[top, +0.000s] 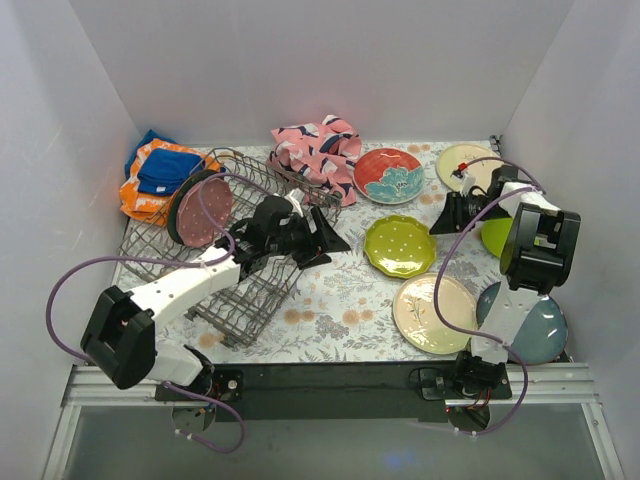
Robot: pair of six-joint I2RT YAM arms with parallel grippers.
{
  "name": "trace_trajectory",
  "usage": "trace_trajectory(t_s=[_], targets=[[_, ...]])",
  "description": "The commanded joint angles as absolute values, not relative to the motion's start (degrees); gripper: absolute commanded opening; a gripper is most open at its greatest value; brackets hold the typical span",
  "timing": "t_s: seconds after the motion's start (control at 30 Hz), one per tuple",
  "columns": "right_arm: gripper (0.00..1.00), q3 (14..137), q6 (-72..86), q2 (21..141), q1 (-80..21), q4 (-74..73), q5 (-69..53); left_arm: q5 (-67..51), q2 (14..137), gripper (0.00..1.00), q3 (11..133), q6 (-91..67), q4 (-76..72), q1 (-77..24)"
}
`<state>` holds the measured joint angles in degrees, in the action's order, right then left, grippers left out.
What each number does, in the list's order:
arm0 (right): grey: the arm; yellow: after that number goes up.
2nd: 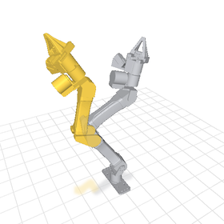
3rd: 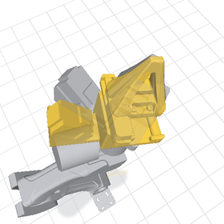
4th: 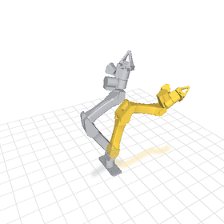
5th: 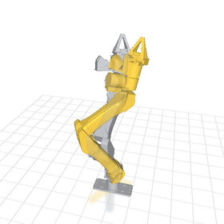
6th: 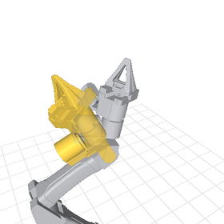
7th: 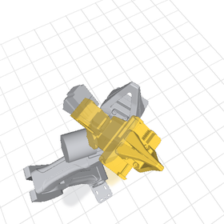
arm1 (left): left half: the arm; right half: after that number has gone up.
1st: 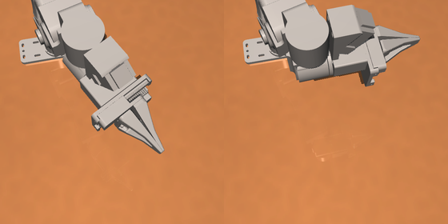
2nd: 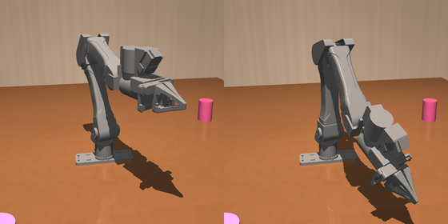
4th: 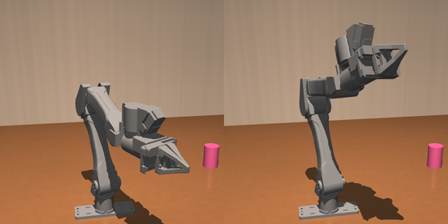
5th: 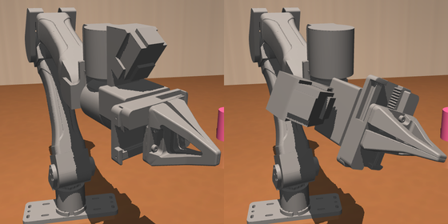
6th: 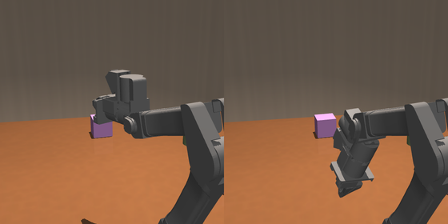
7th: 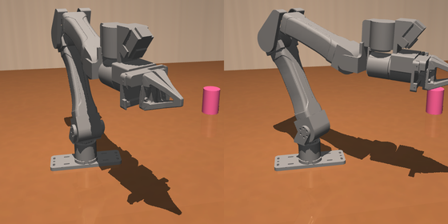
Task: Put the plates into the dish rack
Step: Grab a plate with the right arm
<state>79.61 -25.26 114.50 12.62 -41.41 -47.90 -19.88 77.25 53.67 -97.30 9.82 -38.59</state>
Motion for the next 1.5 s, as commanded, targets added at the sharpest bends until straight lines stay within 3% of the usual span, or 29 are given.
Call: trace_trajectory(t_s=[0.0,0.03,0.13,0.57,0.67,0.77,0.8,0.9,1.23,1.47], targets=[[0.46,81.6,-25.8,111.8,11.8,-39.8,-43.3,-16.7,79.5,0.69,57.0,-96.7,10.0,-41.0],[0.54,82.4,-26.1,112.1,11.4,-39.7,-42.5,-16.4,80.2,0.68,57.2,-96.4,10.0,-41.3],[0.59,84.0,-26.8,114.0,9.7,-40.2,-41.1,-16.2,81.8,0.68,57.9,-96.2,10.1,-41.9],[0.57,85.3,-30.3,120.1,5.4,-41.4,-32.5,-15.6,84.8,0.68,58.3,-95.5,10.4,-42.8],[0.47,84.8,-30.8,121.3,5.1,-41.7,-32.0,-15.9,86.4,0.68,59.1,-94.5,10.5,-43.0],[0.26,84.8,-30.5,122.4,5.3,-42.2,-33.4,-16.3,88.8,0.68,61.1,-93.3,11.0,-43.2],[0.14,84.7,-30.2,122.5,5.4,-42.3,-33.8,-16.3,89.6,0.68,61.7,-93.2,11.2,-43.2],[0.02,85.1,-29.5,123.0,5.8,-42.5,-36.1,-16.2,92.0,0.68,63.8,-92.7,11.8,-43.5],[0.01,87.4,-28.3,126.7,7.0,-47.1,-53.8,-16.3,99.8,0.68,67.2,-93.3,12.0,-44.2],[0.01,84.6,-27.8,125.9,7.0,-48.0,-57.6,-16.7,103.8,0.68,69.8,-93.4,12.0,-44.7]])
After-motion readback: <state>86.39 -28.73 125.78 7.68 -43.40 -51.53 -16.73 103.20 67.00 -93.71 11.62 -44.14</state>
